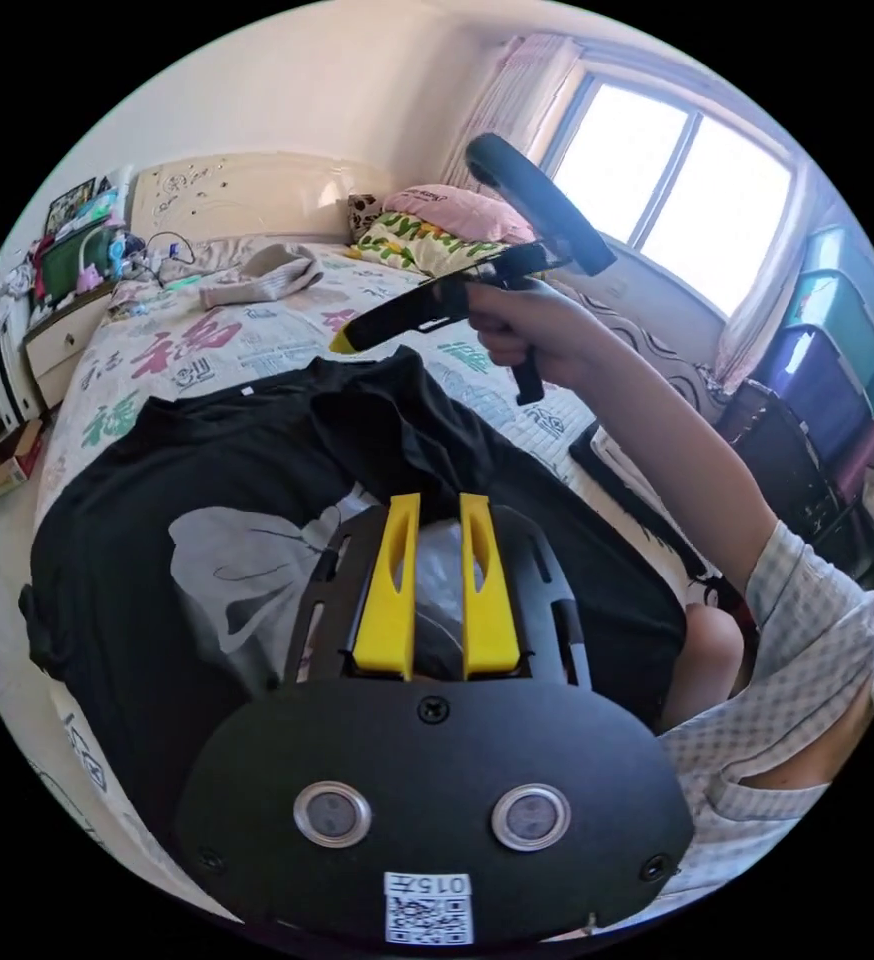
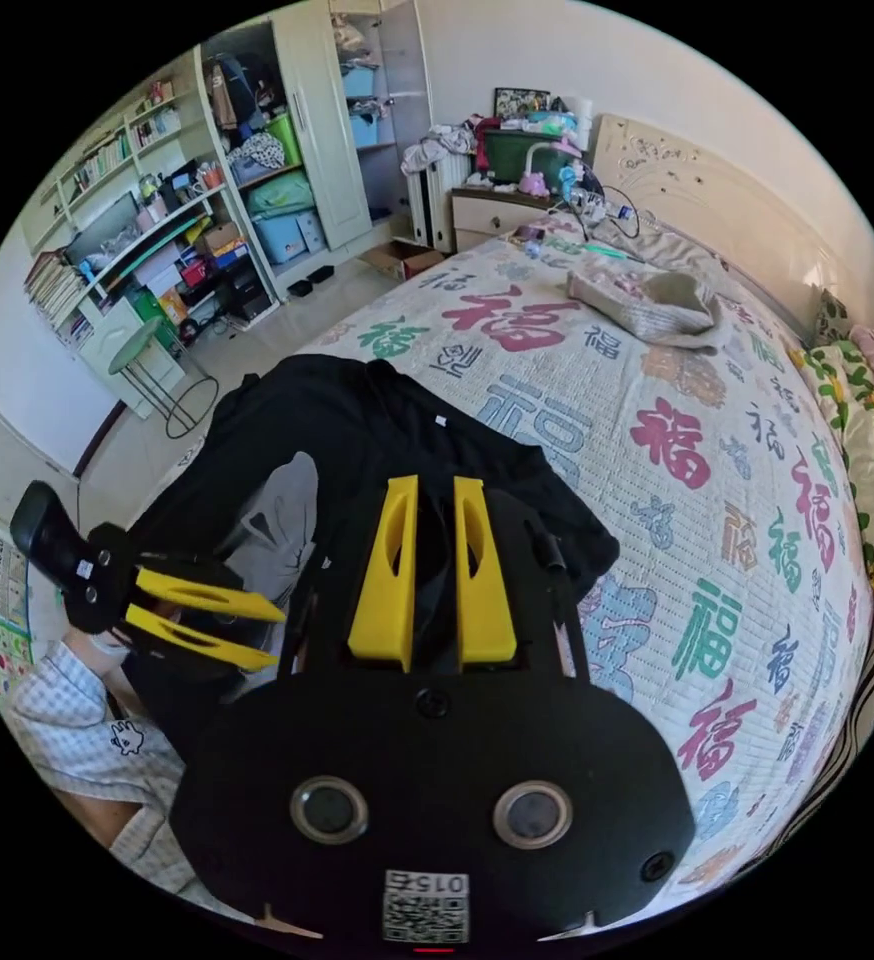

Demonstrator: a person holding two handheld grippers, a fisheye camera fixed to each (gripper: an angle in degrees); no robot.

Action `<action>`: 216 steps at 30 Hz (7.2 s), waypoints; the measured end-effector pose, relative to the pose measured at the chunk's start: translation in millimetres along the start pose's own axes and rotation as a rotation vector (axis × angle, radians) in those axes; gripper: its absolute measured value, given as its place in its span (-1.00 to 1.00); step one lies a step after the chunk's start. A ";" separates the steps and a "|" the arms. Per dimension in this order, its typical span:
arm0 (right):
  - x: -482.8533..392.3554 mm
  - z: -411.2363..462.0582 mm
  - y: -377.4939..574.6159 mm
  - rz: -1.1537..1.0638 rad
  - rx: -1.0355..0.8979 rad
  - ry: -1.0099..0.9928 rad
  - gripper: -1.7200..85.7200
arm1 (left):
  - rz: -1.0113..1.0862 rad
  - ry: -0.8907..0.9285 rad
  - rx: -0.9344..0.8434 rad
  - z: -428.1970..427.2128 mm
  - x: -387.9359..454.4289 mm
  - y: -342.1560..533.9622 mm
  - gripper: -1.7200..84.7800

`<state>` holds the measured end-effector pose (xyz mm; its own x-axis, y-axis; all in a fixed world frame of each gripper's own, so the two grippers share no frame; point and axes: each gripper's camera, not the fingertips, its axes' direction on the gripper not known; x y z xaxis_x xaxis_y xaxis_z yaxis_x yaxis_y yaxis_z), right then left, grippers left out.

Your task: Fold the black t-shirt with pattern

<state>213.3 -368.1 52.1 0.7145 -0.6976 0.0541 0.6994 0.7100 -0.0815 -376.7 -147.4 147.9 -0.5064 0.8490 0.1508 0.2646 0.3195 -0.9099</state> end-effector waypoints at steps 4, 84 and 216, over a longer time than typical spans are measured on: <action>-0.8 -8.6 69.6 -0.049 -0.008 0.029 -0.83 | 0.080 -0.158 -0.024 0.6 -4.2 -44.4 -0.77; -123.8 143.7 210.9 -0.254 -0.328 0.297 -0.89 | -0.118 -0.056 -0.061 109.2 -8.4 -239.3 -0.79; -141.1 323.4 -18.0 -0.269 0.086 -0.219 -0.98 | 0.139 0.020 0.006 -314.2 -24.7 -32.3 -0.84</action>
<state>105.9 -251.4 367.7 0.4846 -0.8303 0.2752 0.8556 0.5154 0.0483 -114.8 -46.4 294.9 -0.4491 0.8930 0.0306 0.3262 0.1958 -0.9248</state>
